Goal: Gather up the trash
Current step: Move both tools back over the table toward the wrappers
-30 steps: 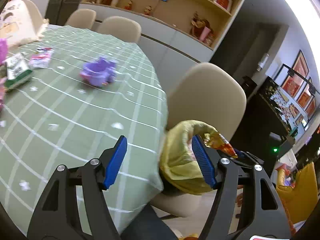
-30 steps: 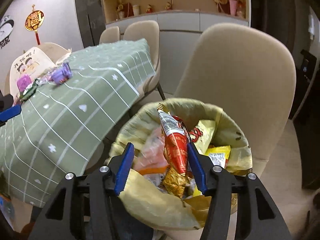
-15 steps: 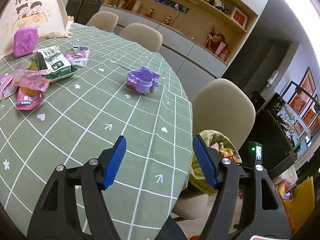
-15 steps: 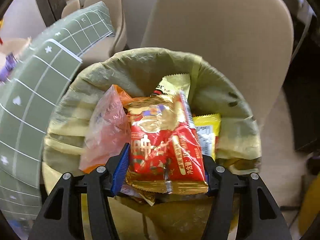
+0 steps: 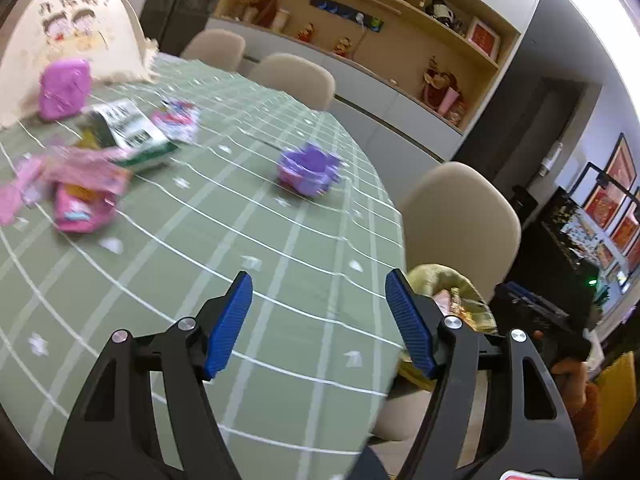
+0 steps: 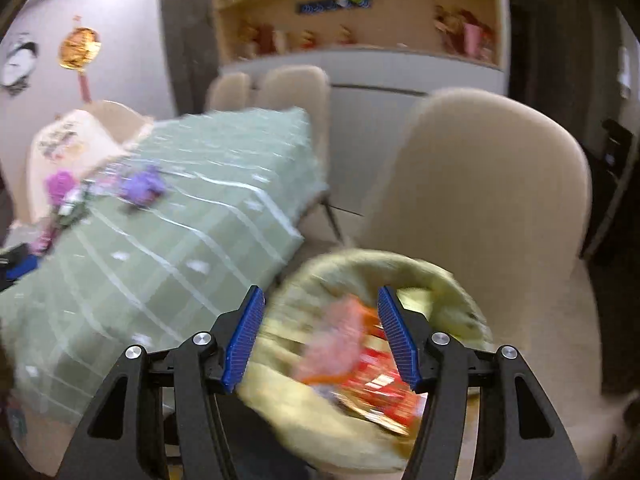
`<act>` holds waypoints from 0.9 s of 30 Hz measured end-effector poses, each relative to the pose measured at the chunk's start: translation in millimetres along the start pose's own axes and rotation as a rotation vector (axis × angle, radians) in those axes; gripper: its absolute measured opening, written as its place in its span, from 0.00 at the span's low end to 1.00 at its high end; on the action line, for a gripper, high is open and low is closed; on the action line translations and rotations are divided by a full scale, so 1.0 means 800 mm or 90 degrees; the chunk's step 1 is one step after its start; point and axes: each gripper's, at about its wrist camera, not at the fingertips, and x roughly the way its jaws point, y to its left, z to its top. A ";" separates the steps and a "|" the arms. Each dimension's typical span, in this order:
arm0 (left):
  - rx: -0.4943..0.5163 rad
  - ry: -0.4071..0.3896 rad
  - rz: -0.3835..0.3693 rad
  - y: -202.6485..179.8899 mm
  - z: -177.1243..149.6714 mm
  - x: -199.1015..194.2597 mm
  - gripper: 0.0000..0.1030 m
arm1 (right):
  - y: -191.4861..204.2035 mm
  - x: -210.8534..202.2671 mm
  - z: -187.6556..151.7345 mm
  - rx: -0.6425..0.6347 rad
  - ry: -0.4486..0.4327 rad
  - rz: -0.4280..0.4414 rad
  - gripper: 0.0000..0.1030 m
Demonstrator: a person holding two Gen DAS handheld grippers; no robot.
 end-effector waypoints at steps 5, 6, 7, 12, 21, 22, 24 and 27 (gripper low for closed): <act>0.009 -0.042 0.072 0.050 0.015 -0.030 0.64 | 0.072 0.015 0.017 -0.023 -0.040 0.099 0.54; 0.006 -0.046 0.086 0.062 0.017 -0.035 0.64 | 0.084 0.020 0.017 -0.029 -0.039 0.120 0.54; 0.001 -0.047 0.102 0.077 0.019 -0.040 0.64 | 0.096 0.023 0.018 -0.034 -0.036 0.139 0.54; -0.024 -0.037 0.145 0.139 0.036 -0.059 0.64 | 0.150 0.050 0.012 -0.048 -0.024 0.209 0.54; 0.029 0.037 0.244 0.231 0.072 -0.047 0.64 | 0.194 0.081 0.006 -0.082 0.000 0.227 0.54; 0.025 0.052 0.255 0.239 0.074 -0.040 0.64 | 0.196 0.082 0.008 -0.081 -0.002 0.225 0.54; 0.023 0.078 0.270 0.251 0.075 -0.027 0.64 | 0.202 0.087 0.015 -0.083 -0.004 0.222 0.54; 0.029 0.077 0.288 0.250 0.076 -0.023 0.55 | 0.221 0.089 0.029 -0.100 -0.004 0.223 0.54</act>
